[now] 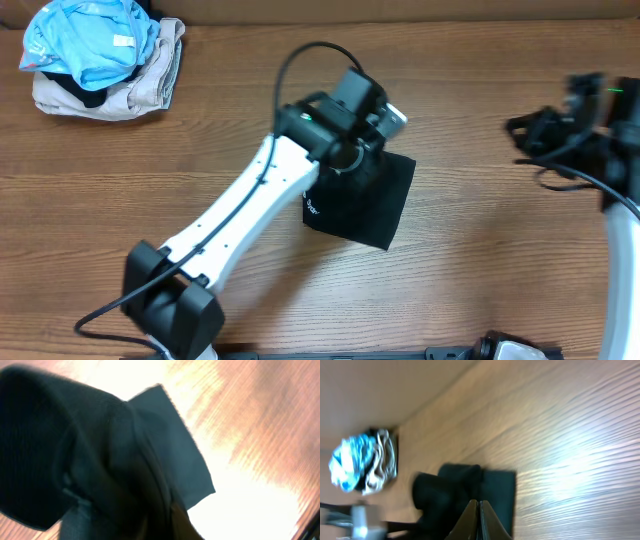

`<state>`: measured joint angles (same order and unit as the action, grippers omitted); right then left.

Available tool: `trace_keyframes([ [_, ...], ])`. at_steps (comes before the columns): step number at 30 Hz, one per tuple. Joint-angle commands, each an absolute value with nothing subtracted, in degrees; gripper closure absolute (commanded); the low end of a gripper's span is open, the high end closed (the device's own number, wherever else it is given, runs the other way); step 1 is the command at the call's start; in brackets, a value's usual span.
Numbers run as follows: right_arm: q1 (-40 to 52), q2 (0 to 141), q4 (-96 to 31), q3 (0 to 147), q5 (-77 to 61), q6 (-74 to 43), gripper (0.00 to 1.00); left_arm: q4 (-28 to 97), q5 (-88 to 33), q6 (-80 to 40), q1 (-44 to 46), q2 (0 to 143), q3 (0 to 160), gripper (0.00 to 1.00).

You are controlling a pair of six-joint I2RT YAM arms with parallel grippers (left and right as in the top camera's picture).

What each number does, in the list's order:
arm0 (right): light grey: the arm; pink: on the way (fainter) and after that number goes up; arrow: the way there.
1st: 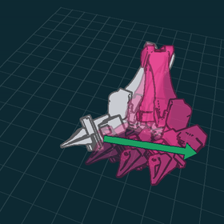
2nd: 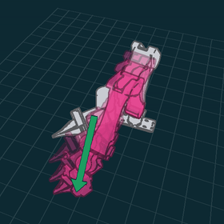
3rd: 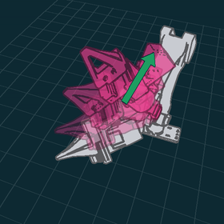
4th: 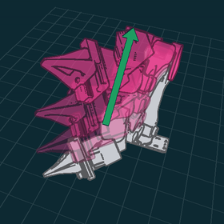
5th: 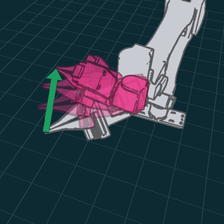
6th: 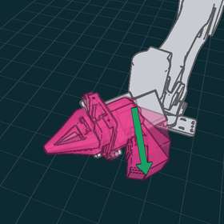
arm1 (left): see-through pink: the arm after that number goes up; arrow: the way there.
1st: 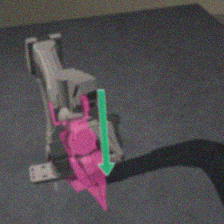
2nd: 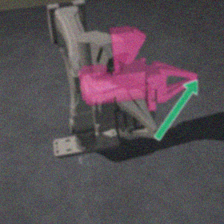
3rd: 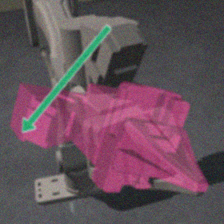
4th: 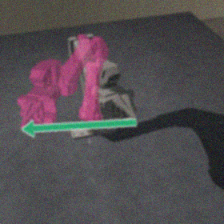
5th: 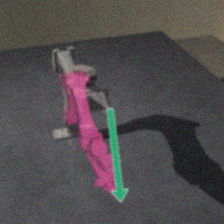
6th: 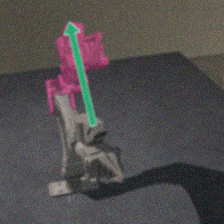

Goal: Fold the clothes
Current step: 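Carry the folded shirt with the left gripper toward the back-left stack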

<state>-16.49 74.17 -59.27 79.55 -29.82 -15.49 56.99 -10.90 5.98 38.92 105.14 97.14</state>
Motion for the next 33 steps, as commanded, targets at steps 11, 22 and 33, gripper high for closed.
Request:
trace_keyframes([
  [11, -28.6, 71.0, -62.4, 81.5, -31.8, -13.0, 0.93, 56.9, -4.4, 5.9, 46.7, 110.8, 99.2, 0.0],
  [22, -28.6, 71.0, -62.9, 81.5, -31.6, -11.9, 0.87, 51.5, -4.4, 2.3, 46.5, 116.7, 99.2, 0.0],
  [33, -28.6, 71.0, -64.9, 81.5, -29.6, -11.5, 0.87, 52.3, -3.9, -12.5, 46.9, 127.2, 99.2, 0.0],
])
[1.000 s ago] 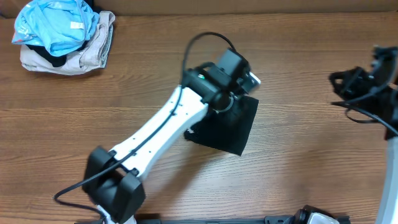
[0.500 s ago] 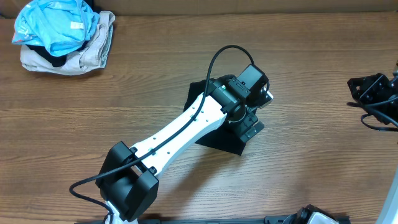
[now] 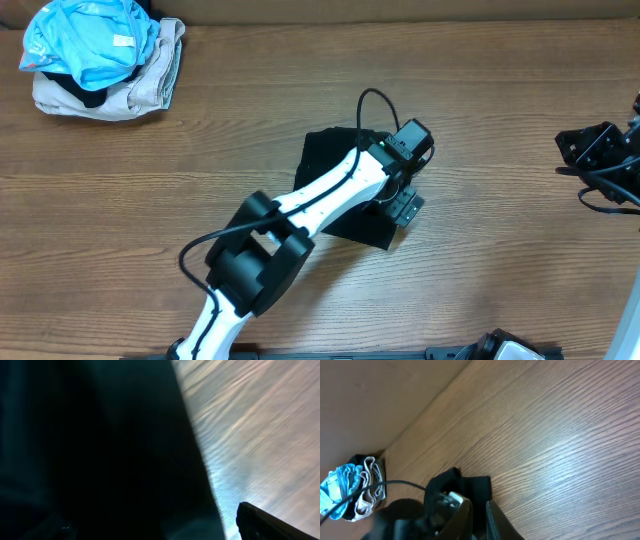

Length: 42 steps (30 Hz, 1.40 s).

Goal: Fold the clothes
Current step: 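Carry the folded shirt with the left gripper toward the back-left stack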

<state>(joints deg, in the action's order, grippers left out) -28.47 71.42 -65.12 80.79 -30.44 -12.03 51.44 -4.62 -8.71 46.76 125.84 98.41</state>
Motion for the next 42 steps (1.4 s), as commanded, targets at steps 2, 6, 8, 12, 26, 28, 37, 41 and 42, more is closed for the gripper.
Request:
trace_keyframes([
  [2, -28.6, 71.0, -65.1, 81.5, -29.6, -11.5, 0.87, 52.4, -3.9, -12.1, 46.9, 127.6, 99.2, 0.0],
  [6, -28.6, 71.0, -65.4, 81.5, -29.6, -11.5, 0.86, 53.4, 0.8, -8.9, 46.8, 127.6, 99.3, 0.0],
  [8, -28.6, 71.0, -65.5, 81.5, -29.6, -11.5, 0.86, 55.6, 6.8, -7.7, 46.7, 127.6, 99.3, 0.0],
  [12, -28.6, 71.0, -66.0, 81.5, -29.4, -11.5, 0.86, 61.9, 15.6, -4.3, 45.3, 127.8, 99.3, 0.0],
  [26, -28.6, 71.0, -66.5, 81.5, -29.4, -10.4, 0.86, 63.0, 4.2, -3.2, 41.6, 127.7, 100.1, 0.0],
  [28, -28.6, 71.0, -66.5, 81.5, -29.4, -10.4, 0.86, 62.5, 0.0, -3.2, 42.0, 127.7, 100.4, 0.0],
  [37, -28.6, 71.7, -66.6, 81.5, -27.9, -10.4, 0.85, 58.9, -2.7, -12.4, 42.0, 128.0, 100.7, 0.13],
  [41, -28.6, 72.0, -66.6, 81.5, -27.9, -10.4, 0.85, 57.6, -2.6, -13.4, 42.0, 129.7, 100.7, 0.41],
  [42, -28.6, 72.0, -66.6, 81.5, -27.9, -10.4, 0.85, 57.6, -2.6, -13.4, 42.0, 130.0, 100.7, 0.48],
])
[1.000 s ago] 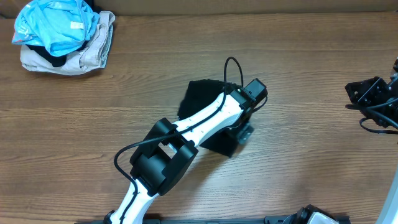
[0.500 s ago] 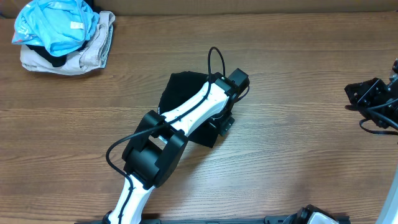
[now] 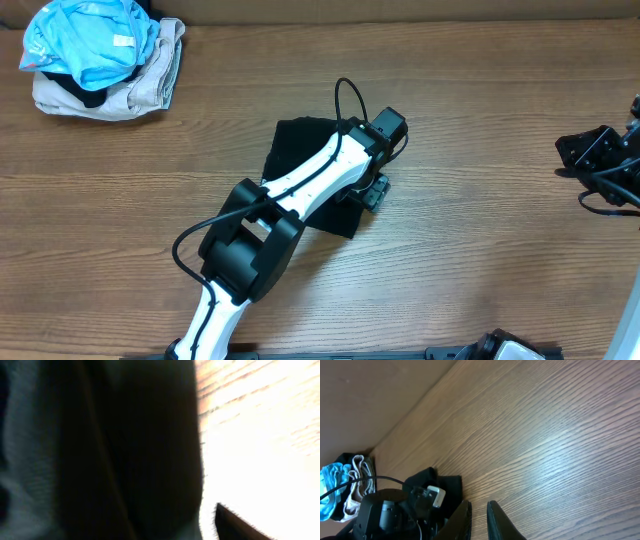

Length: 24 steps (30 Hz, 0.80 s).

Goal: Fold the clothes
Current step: 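Carry the folded shirt with the left gripper toward the back-left stack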

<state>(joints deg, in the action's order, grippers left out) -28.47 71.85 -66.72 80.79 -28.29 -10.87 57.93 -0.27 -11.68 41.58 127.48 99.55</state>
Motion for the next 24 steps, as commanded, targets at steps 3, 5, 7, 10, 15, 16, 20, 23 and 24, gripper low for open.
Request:
trace_keyframes([
  [3, -28.6, 72.0, -66.8, 81.5, -27.9, -10.4, 0.85, 57.6, -2.6, -13.8, 42.0, 130.5, 100.7, 0.62],
  [5, -28.6, 72.0, -67.0, 81.5, -27.9, -10.4, 0.85, 57.6, -2.7, -13.8, 42.0, 130.5, 100.7, 0.69],
  [7, -28.6, 72.0, -67.0, 81.5, -27.9, -10.4, 0.85, 57.6, -2.7, -13.8, 42.0, 130.5, 100.7, 0.78],
  [10, -28.6, 72.0, -67.2, 81.5, -27.9, -10.4, 0.85, 58.2, -2.6, -13.8, 42.0, 130.5, 101.1, 0.96],
  [15, -28.6, 72.0, -67.9, 81.5, -27.9, -10.3, 0.85, 63.0, -1.3, -13.3, 40.6, 130.4, 107.0, 0.96],
  [16, -28.6, 72.0, -67.9, 81.5, -27.9, -10.3, 0.85, 65.0, -0.6, -13.1, 39.8, 130.4, 109.4, 0.96],
  [20, -28.6, 72.0, -67.8, 81.5, -27.9, -10.3, 0.85, 74.7, 0.8, -10.0, 35.8, 130.4, 122.3, 0.96],
  [23, -28.6, 72.0, -67.7, 81.5, -27.9, -10.4, 0.85, 81.8, 1.5, -7.6, 31.9, 130.4, 134.2, 0.96],
  [24, -28.6, 72.0, -67.7, 81.5, -27.9, -10.3, 0.85, 83.7, 1.9, -7.0, 30.6, 130.4, 138.0, 0.96],
])
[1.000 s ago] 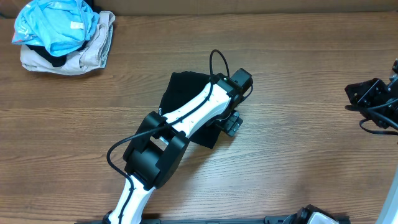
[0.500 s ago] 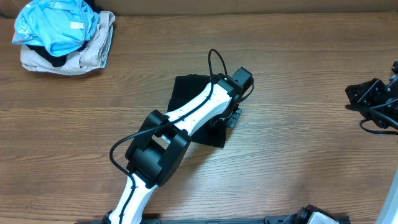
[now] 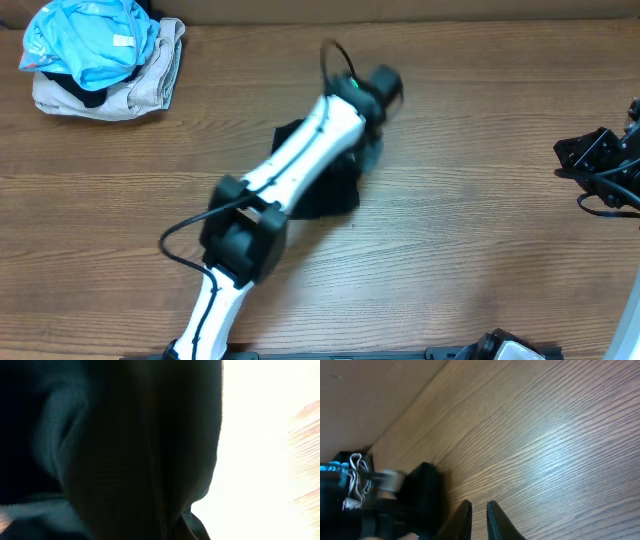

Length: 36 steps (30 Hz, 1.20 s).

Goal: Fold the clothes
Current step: 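Carry the folded shirt with the left gripper toward the back-left stack, then lower the shirt onto the clothes stack and open the left gripper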

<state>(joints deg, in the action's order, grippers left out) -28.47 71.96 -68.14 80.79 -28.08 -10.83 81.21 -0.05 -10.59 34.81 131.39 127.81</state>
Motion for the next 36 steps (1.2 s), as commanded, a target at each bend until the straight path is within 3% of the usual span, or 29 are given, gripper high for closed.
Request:
trace_keyframes([
  [1, -28.6, 72.0, -67.6, 81.5, -27.9, -10.3, 0.85, 85.6, 2.1, -6.1, 29.1, 130.4, 142.1, 0.96],
  [8, -28.6, 72.0, -67.6, 81.5, -27.9, -10.4, 0.85, 91.4, 6.8, 0.2, 18.1, 130.4, 163.9, 0.96],
  [14, -28.6, 72.0, -67.6, 81.5, -27.9, -10.4, 0.85, 85.8, 7.8, 11.7, 7.8, 130.4, 171.7, 0.96],
  [18, -28.6, 72.0, -67.8, 81.5, -27.9, -10.4, 0.85, 77.4, 13.8, 17.7, 2.0, 130.4, 171.5, 0.96],
  [28, -28.6, 72.0, -68.3, 81.5, -27.9, -10.4, 0.85, 55.5, 15.0, 36.4, -9.8, 130.8, 166.0, 0.96],
  [36, -28.6, 72.1, -68.8, 81.5, -27.0, -10.5, 0.85, 36.6, 16.4, 37.3, -19.5, 131.0, 153.5, 0.96],
])
